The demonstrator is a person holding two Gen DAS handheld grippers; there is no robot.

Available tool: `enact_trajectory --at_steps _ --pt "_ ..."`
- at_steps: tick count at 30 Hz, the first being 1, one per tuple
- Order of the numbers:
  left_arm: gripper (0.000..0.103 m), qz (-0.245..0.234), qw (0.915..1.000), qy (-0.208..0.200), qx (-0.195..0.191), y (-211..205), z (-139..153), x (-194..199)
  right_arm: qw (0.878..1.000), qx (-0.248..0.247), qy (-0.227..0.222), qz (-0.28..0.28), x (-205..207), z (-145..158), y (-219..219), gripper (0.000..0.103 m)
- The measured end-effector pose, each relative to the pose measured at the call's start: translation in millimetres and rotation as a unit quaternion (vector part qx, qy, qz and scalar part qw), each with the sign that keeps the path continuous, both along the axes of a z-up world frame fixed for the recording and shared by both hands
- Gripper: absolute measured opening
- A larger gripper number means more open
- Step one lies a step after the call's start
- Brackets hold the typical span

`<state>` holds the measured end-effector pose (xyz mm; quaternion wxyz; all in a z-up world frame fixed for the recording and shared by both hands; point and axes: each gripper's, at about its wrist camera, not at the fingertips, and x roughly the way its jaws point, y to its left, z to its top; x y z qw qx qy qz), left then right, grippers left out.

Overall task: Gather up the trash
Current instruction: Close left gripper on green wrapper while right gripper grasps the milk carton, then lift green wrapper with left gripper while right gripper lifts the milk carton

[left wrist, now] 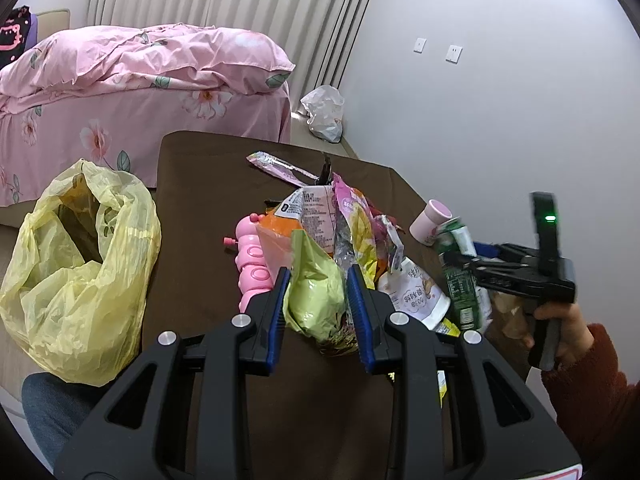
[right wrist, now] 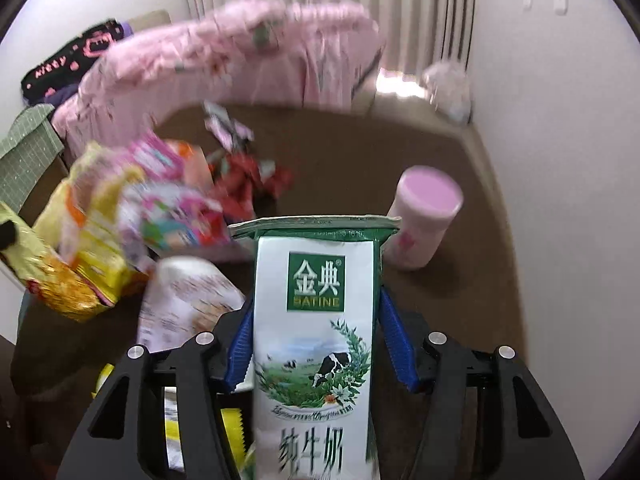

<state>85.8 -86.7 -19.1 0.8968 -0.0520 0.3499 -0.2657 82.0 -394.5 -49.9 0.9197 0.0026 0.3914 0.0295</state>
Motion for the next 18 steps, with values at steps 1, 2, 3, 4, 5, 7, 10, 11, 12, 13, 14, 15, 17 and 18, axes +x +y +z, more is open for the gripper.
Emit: enact_trajectory --at_steps 1,2,3,4,5,7,10,11,12,13,14,15,17,18 --pt "0.028 -0.001 1.0000 -0.002 -0.001 -0.4 1.2 -0.4 1.000 0.001 -0.009 0.003 -5.3 6.2 -0.9 0.053" --pt "0.028 -0.002 1.0000 -0.003 0.000 -1.3 2.1 -1.8 1.000 0.001 -0.015 0.004 -9.5 10.4 -1.3 0.053" --pt "0.028 -0.002 1.0000 -0.004 0.000 -2.0 2.8 -2.7 1.000 0.000 -0.020 0.005 -12.3 13.6 -1.4 0.053" --pt "0.028 -0.004 1.0000 -0.006 0.001 -2.7 3.8 -3.8 0.999 -0.001 -0.033 0.008 -18.7 19.3 -2.4 0.048" --pt "0.028 -0.005 1.0000 -0.007 0.001 -3.1 5.1 -5.1 0.999 -0.002 -0.037 0.010 -21.4 21.8 -1.7 0.033" --pt "0.028 -0.005 0.9999 -0.011 0.001 -3.5 7.5 -6.9 0.999 -0.005 -0.038 0.015 -23.3 23.4 0.0 0.027" --pt "0.028 -0.003 0.9999 -0.015 0.002 -3.3 10.5 -8.7 0.999 0.001 -0.025 0.020 -22.0 17.0 -1.5 0.027" --pt "0.028 -0.002 0.9999 -0.016 0.003 -3.0 11.0 -9.4 1.000 0.006 -0.023 0.021 -18.0 15.0 -0.8 0.028" --pt "0.028 -0.001 0.9999 -0.016 0.004 -2.5 11.3 -9.3 0.999 0.010 -0.023 0.021 -15.5 12.2 1.2 0.032" --pt "0.028 0.002 0.9999 -0.015 0.005 -1.6 10.8 -9.7 0.999 0.014 -0.022 0.025 -12.4 9.1 3.1 0.049" --pt "0.028 0.004 0.9999 -0.013 0.005 -0.6 9.7 -9.1 0.999 0.018 -0.017 0.033 -6.6 5.1 6.7 0.058" --pt "0.028 0.006 0.9999 -0.008 0.003 0.2 7.9 -7.6 0.999 0.023 -0.006 0.039 -0.3 1.1 6.5 0.058" --pt "0.028 0.008 1.0000 -0.001 0.001 0.7 5.0 -4.9 0.999 0.019 0.017 0.028 12.3 -6.5 5.2 0.058" --pt "0.028 0.009 1.0000 0.002 0.000 0.5 4.0 -3.4 0.999 0.011 0.031 0.016 21.9 -11.6 4.0 0.058"
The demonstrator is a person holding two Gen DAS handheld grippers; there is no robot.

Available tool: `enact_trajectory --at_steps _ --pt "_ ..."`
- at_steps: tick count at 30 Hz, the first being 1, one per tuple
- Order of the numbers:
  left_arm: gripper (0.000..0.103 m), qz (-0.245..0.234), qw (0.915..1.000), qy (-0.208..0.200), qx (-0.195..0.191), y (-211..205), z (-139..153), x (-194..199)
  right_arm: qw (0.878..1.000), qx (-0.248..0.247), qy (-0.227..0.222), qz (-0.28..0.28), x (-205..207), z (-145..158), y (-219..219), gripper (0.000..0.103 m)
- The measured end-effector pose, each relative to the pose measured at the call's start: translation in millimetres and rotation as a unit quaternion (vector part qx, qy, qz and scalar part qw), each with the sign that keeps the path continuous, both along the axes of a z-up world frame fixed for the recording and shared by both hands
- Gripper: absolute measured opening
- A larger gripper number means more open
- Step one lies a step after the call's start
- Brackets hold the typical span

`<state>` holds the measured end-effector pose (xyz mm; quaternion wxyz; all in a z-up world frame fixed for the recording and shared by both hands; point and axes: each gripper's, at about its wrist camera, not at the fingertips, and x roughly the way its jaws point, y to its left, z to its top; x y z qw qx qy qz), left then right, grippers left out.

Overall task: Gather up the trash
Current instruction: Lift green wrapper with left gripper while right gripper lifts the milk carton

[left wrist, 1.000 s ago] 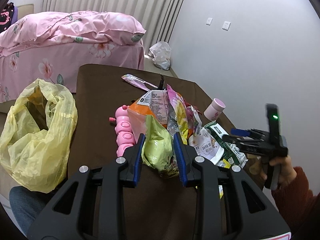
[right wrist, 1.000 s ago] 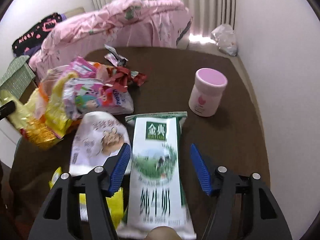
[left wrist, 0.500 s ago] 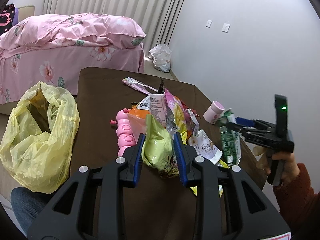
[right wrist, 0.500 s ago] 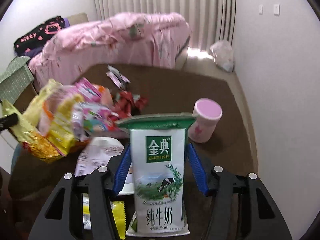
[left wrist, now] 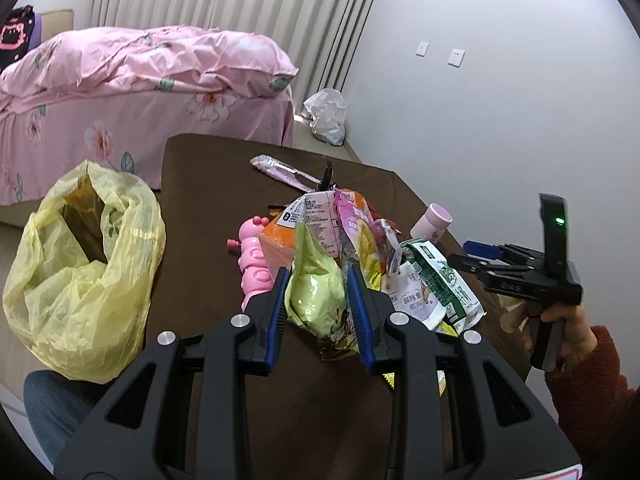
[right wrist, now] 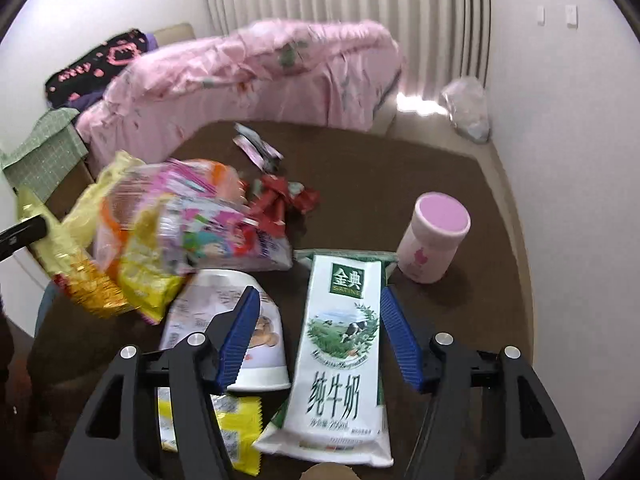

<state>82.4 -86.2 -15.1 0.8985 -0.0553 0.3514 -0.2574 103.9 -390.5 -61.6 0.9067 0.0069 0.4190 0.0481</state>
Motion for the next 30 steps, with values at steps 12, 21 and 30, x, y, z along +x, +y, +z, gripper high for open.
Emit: enact_trajectory --at_steps 12,21,30 --pt "0.028 -0.007 0.9998 -0.016 -0.008 4.0 5.1 -2.3 1.000 -0.007 0.015 0.002 31.1 -7.7 3.4 0.052" --pt "0.022 0.001 0.9977 -0.058 -0.035 13.1 29.9 -12.1 0.991 -0.005 -0.134 0.015 -25.8 63.7 15.8 0.049" --pt "0.010 0.017 0.9977 -0.064 -0.015 30.9 35.3 -14.4 0.983 -0.006 -0.178 0.033 -42.6 94.0 25.0 0.049"
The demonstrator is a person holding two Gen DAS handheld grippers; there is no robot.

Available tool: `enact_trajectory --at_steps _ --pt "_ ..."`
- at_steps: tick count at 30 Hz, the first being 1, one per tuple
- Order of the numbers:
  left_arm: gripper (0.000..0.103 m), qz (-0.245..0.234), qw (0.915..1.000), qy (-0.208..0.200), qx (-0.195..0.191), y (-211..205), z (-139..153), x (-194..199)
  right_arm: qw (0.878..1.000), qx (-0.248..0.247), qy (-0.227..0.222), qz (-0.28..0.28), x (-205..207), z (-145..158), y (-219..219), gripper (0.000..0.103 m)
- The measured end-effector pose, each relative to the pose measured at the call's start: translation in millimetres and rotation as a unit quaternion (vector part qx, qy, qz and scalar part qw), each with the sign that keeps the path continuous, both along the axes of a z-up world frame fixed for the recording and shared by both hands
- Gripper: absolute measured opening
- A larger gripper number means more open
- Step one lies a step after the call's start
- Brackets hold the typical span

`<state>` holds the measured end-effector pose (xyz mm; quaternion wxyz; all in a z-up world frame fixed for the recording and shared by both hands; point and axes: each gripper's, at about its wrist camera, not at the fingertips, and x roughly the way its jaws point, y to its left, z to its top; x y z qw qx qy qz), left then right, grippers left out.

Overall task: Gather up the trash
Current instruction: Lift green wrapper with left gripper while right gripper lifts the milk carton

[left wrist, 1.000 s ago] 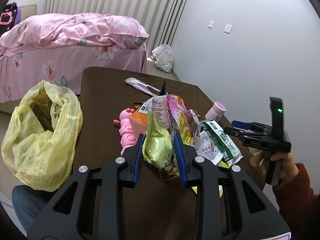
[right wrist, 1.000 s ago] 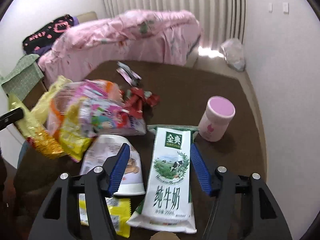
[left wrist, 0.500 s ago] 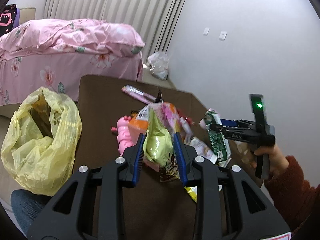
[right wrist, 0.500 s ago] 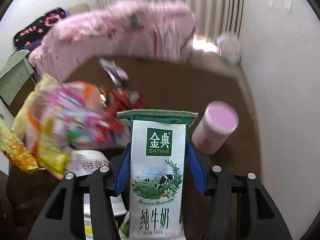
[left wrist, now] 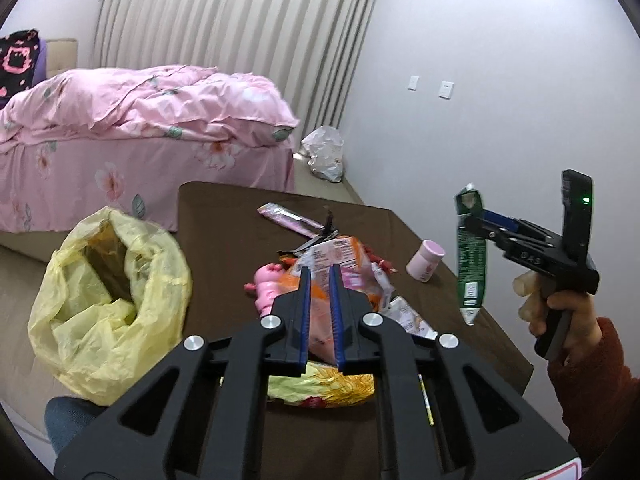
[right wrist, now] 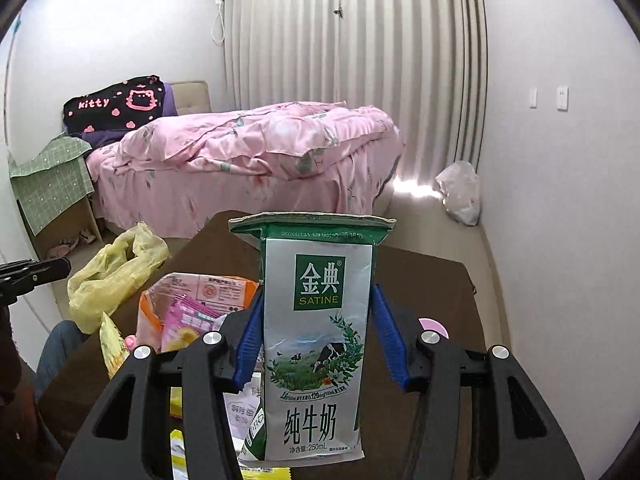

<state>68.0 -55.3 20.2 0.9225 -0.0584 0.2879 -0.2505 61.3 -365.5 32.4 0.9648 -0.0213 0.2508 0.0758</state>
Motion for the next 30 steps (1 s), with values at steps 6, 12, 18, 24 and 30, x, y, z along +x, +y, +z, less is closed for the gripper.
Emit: enact_trajectory --at_steps 6,12,18,24,30 --pt "0.042 0.041 0.9962 0.072 -0.027 38.0 -32.8 6.8 1.000 0.007 0.008 0.016 -13.9 -8.0 4.5 0.049" --pt "0.043 0.056 0.9831 0.165 -0.056 42.2 -80.5 29.5 1.000 -0.004 0.015 0.020 -21.0 -22.4 13.1 0.049" --pt "0.016 0.047 0.9801 0.182 -0.063 28.7 -94.6 39.2 1.000 -0.007 0.016 0.022 -24.4 -24.3 17.1 0.049" --pt "0.012 0.056 0.9947 0.071 -0.048 34.0 -40.6 15.6 0.999 -0.002 -0.018 0.028 -26.1 -7.2 24.2 0.049" --pt "0.004 0.115 0.9914 -0.059 0.021 54.0 22.3 -2.2 0.997 0.011 -0.057 0.060 -17.2 21.6 50.2 0.049"
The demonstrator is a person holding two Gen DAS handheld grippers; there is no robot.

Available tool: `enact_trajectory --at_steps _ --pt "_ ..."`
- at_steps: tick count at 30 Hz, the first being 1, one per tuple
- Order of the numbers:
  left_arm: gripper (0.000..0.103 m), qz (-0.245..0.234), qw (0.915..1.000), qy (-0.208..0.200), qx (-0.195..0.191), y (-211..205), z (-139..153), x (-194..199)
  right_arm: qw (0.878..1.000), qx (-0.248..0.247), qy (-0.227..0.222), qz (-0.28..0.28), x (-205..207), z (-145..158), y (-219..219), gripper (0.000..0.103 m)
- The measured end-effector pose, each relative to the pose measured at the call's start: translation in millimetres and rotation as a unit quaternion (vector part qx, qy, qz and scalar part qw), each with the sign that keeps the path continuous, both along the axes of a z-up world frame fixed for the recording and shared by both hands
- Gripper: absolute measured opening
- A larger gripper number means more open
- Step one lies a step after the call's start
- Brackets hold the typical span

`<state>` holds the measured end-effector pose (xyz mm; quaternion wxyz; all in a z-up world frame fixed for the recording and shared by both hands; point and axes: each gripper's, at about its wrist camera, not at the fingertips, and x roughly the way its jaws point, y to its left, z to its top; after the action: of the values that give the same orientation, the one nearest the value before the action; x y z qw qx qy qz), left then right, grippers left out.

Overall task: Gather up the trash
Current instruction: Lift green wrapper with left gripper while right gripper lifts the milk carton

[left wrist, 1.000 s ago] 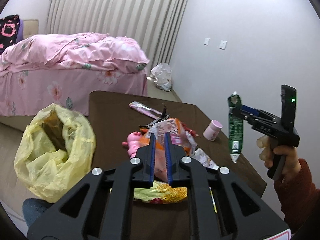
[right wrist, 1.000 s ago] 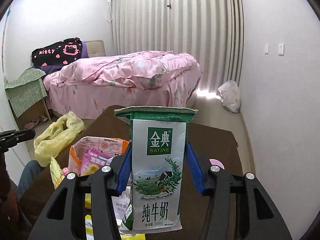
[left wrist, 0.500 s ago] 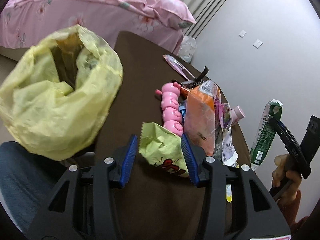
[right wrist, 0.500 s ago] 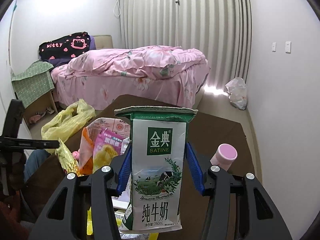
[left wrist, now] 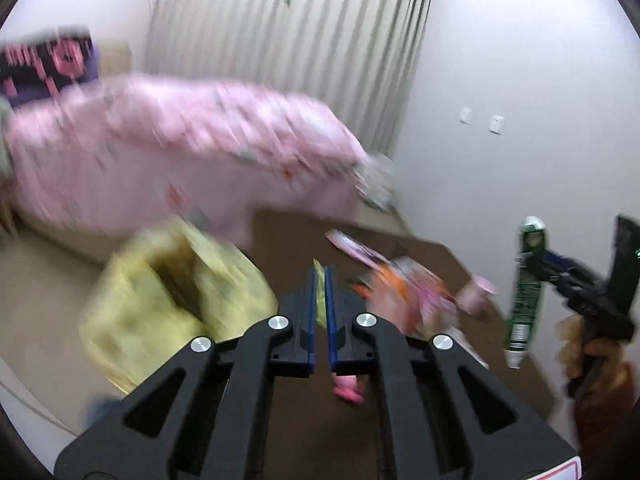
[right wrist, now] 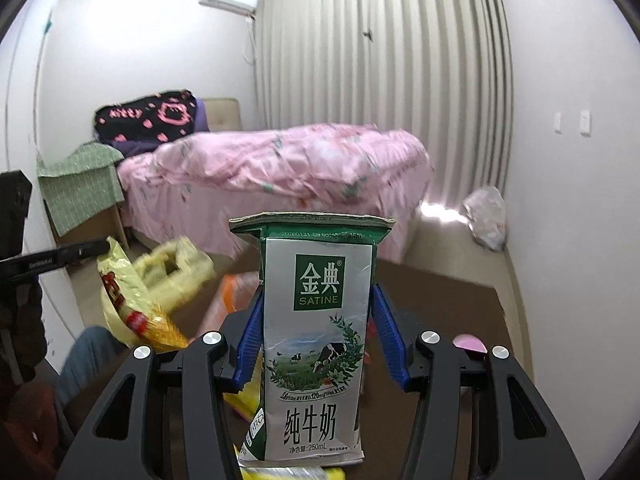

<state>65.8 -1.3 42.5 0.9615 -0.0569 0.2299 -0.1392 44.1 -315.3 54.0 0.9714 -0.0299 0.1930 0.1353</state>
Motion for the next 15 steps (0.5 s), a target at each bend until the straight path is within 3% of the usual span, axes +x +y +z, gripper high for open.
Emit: enact_trajectory --at_steps 4,8,10,13,14,15 --pt "0.003 0.077 0.9943 -0.055 0.049 27.9 27.2 -5.9 0.998 0.010 -0.030 0.051 20.5 20.2 39.2 0.049" --pt "0.002 0.139 0.9877 -0.054 0.046 62.0 25.6 -1.0 0.994 0.020 -0.034 0.103 45.1 27.9 82.0 0.049" --pt "0.002 0.151 0.9878 -0.033 0.022 79.0 15.0 0.5 0.992 0.017 -0.034 0.123 54.5 29.6 102.4 0.049" --pt "0.003 0.128 0.9909 0.028 -0.031 93.9 -14.7 3.7 0.990 0.009 -0.034 0.137 58.0 28.5 118.5 0.049" --pt "0.007 0.126 0.9901 0.042 -0.045 98.4 -23.0 3.9 0.990 0.004 -0.033 0.137 57.5 26.9 120.1 0.049" --pt "0.023 0.124 0.9883 0.061 -0.064 102.7 -34.0 4.2 0.990 -0.001 -0.030 0.135 57.0 24.0 121.3 0.049"
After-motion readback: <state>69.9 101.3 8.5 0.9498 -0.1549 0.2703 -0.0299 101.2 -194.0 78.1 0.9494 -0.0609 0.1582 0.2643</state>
